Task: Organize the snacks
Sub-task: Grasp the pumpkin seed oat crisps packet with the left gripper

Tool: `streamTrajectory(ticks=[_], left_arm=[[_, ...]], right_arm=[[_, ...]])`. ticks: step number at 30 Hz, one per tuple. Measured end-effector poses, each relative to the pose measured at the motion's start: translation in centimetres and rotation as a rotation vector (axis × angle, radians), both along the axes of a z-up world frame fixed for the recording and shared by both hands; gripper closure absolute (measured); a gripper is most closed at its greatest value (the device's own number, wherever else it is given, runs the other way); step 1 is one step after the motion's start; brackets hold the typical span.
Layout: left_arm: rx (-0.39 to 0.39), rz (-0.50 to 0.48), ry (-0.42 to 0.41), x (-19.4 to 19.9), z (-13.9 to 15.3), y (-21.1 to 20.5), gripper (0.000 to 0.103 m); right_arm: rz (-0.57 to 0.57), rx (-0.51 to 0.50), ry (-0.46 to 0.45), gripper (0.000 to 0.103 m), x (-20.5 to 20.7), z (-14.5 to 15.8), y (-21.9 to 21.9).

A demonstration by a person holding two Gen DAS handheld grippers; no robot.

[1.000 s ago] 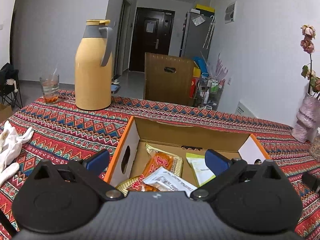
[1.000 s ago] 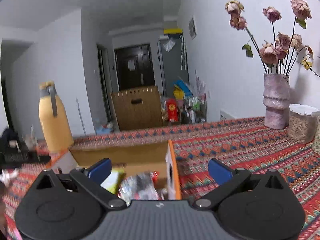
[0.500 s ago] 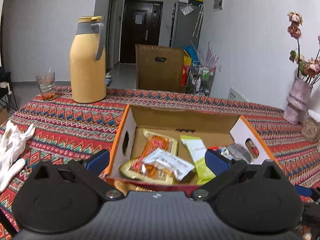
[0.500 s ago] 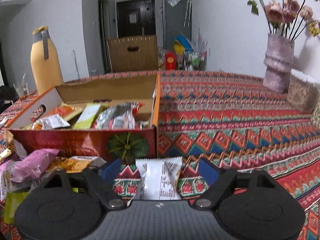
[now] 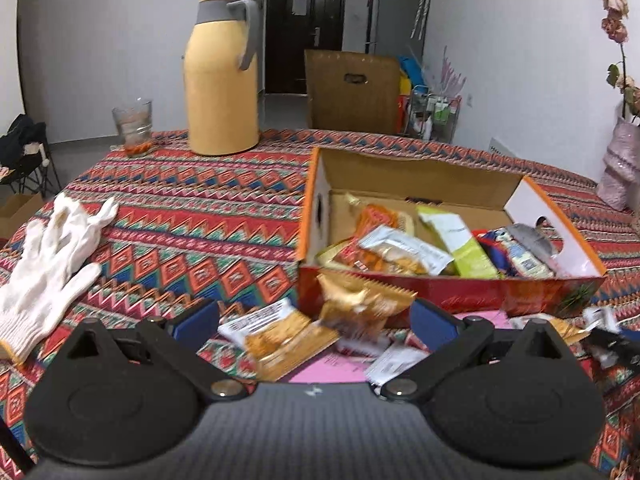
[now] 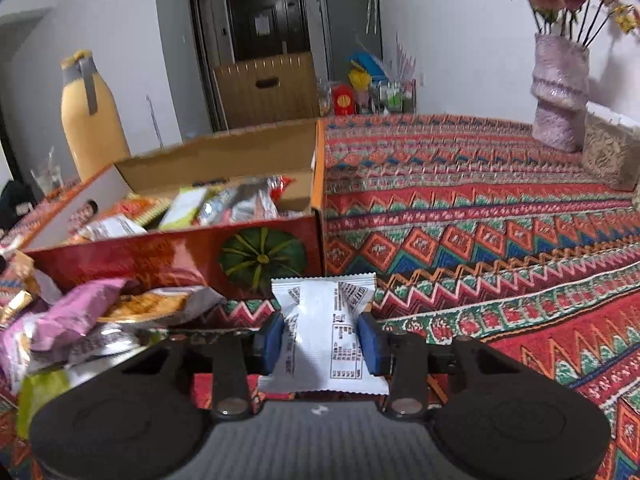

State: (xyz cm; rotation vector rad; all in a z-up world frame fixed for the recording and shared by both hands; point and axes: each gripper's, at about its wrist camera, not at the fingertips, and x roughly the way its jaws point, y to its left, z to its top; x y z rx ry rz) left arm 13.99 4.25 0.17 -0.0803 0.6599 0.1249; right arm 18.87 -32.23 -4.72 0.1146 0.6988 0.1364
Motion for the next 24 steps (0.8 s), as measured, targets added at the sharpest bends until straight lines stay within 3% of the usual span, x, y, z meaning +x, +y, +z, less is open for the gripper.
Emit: streamTrajectory(ticks=[11,16,24], left_arm=[[0.019,0.027,0.055,-1.0,-1.7,3.1,0.000],[0.036,-0.002,0.081,-0.3,-2.7,3.7,0.000],[-0.019,0.006,0.102,1.9,-2.9,4.0,0.000]], right_arm=[[-0.053,0.072,-0.132,0.063,-5.1,1.9,-0.6],[-0.070,0.076,-0.139,0.063,-6.1,1.8,-0.8],[-0.109,0.080,-0.144,0.063,-6.3,1.7,-0.9]])
